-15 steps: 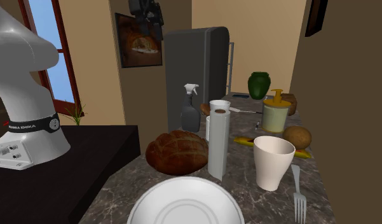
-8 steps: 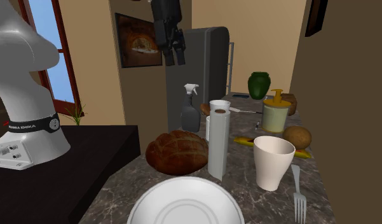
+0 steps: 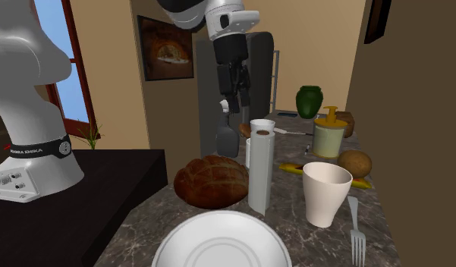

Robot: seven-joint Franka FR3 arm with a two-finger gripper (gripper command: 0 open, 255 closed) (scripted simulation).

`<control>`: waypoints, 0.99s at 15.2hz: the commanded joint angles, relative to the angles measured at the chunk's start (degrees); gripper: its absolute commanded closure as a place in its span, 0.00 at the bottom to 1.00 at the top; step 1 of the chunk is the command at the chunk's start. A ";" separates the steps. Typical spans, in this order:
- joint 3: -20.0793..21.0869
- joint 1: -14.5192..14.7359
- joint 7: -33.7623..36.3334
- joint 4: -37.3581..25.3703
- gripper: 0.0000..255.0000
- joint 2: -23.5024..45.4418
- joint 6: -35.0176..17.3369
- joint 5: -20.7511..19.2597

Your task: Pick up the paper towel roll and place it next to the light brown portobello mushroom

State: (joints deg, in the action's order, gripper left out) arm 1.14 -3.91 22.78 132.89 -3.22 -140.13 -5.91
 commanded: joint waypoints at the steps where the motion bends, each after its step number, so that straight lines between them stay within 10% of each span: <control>1: 0.04 -0.15 2.12 -1.80 0.00 4.50 -2.84 -0.83; 15: -0.52 -0.28 4.00 -3.55 0.00 12.62 -9.27 -2.28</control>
State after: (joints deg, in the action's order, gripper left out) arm 0.63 -4.19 26.78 129.34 9.37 -149.35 -8.18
